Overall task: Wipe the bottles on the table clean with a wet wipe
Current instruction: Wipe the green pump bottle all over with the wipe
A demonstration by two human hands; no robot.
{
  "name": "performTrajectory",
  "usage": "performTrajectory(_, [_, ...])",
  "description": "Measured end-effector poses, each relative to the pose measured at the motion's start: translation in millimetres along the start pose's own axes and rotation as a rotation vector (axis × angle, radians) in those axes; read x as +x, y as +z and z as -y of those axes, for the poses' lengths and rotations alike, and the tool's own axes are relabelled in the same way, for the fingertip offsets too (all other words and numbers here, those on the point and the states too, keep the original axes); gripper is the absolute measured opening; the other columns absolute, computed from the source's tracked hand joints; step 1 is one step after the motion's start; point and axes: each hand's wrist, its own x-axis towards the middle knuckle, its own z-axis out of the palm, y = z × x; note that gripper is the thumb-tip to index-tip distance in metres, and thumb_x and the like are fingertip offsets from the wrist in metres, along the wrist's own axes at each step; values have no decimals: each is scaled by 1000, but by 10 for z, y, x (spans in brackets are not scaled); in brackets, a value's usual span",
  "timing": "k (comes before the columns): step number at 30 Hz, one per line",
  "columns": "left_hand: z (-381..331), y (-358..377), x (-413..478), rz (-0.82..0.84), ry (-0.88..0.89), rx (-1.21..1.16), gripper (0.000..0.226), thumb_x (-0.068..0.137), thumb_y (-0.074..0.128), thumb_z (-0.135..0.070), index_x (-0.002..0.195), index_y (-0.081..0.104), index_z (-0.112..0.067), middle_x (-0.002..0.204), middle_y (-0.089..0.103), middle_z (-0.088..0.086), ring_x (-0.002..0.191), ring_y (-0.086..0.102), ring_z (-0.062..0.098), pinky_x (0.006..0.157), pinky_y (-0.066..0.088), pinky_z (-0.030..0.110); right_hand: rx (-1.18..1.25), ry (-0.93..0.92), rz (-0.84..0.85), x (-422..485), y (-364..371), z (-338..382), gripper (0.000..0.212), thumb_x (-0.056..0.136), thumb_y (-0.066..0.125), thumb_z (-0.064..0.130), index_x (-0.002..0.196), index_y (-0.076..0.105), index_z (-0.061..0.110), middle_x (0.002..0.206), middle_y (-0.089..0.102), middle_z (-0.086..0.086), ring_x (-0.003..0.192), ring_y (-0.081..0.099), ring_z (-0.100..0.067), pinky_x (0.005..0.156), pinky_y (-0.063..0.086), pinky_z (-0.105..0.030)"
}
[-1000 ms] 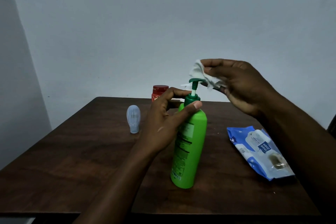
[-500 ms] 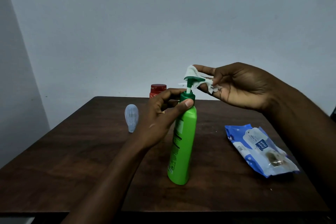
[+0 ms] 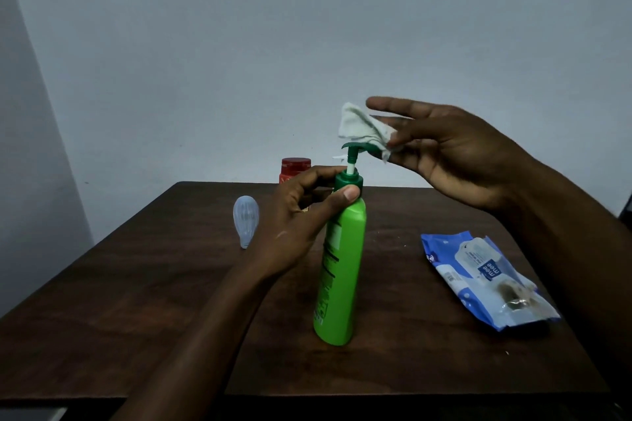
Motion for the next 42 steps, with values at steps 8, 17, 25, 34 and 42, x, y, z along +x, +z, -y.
performTrajectory(8, [16,-21,-7,-22,-10,-27,24,81,73,-43,105,75,-42,110,76,-4,105,71,17,93,55,42,-649,-275,-78,-168,19,12,33,91,59,-5,96,79,21,93,79,1,92,73,-14,86,56,-22])
performTrajectory(17, [-15,17,7,-6,-52,-49,22,81,74,-43,103,75,-43,108,76,-8,103,71,9,81,53,24,-567,-422,-337,-367,-49,-191,30,87,64,-6,98,79,18,91,79,-3,89,73,-30,88,60,-39])
performTrajectory(25, [-51,75,33,-1,-90,-49,18,82,70,-37,97,75,-45,102,75,-9,101,71,9,80,54,26,-1217,-985,-396,-284,175,-531,37,80,70,-9,110,77,11,99,60,-8,89,60,-15,80,46,-14])
performTrajectory(34, [-42,65,16,-11,-106,-83,25,80,69,-34,105,72,-31,102,76,-8,97,71,7,74,53,20,-1125,-893,-509,-293,-93,-622,30,79,72,-10,99,80,13,94,62,-6,89,64,-13,76,52,-25])
performTrajectory(42, [-52,84,41,36,-136,-66,30,83,64,-34,112,70,-31,102,76,-12,97,71,8,81,59,28,-404,-498,-387,-371,236,-724,25,85,69,-7,105,76,7,103,75,-6,94,71,-9,79,53,-17])
